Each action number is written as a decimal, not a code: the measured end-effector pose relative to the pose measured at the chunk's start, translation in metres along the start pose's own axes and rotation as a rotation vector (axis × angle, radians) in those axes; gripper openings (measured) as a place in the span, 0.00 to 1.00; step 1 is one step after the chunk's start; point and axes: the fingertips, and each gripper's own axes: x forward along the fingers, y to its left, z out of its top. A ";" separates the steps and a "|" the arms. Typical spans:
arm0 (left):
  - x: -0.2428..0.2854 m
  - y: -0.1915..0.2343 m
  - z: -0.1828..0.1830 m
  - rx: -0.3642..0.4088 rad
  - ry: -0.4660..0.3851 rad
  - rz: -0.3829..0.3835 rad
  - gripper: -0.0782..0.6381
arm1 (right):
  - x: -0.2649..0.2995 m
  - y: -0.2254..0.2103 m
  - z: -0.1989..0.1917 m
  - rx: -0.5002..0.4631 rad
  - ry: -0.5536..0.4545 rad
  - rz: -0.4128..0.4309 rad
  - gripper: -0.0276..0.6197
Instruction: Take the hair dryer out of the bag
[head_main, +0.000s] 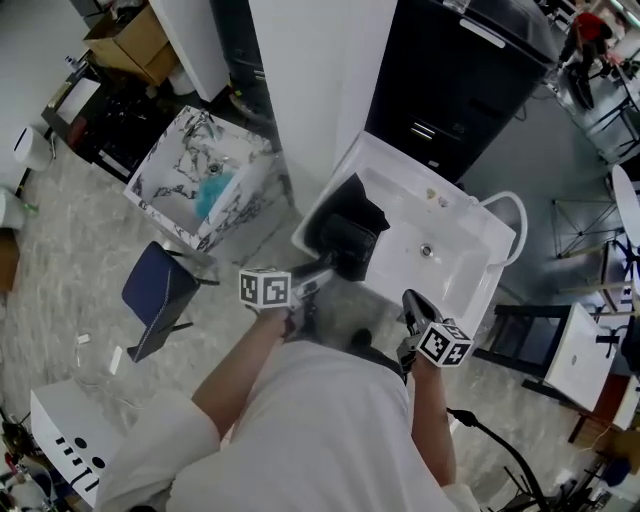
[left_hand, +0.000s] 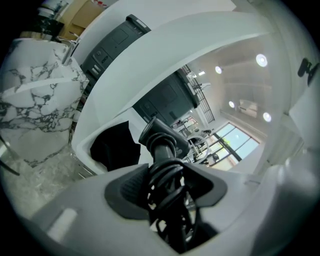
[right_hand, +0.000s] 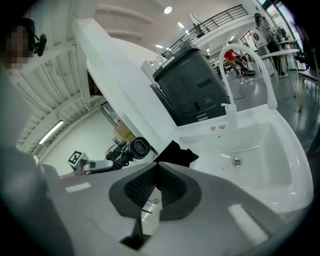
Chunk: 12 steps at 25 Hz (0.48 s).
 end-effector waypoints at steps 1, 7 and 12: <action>0.000 -0.004 -0.001 -0.006 -0.007 0.008 0.41 | -0.005 0.000 0.002 0.001 -0.007 0.011 0.05; 0.005 -0.027 -0.003 -0.033 -0.055 0.014 0.41 | -0.032 -0.008 0.022 -0.026 -0.039 0.060 0.05; 0.009 -0.033 -0.007 -0.061 -0.085 0.020 0.41 | -0.042 -0.012 0.025 -0.031 -0.035 0.103 0.05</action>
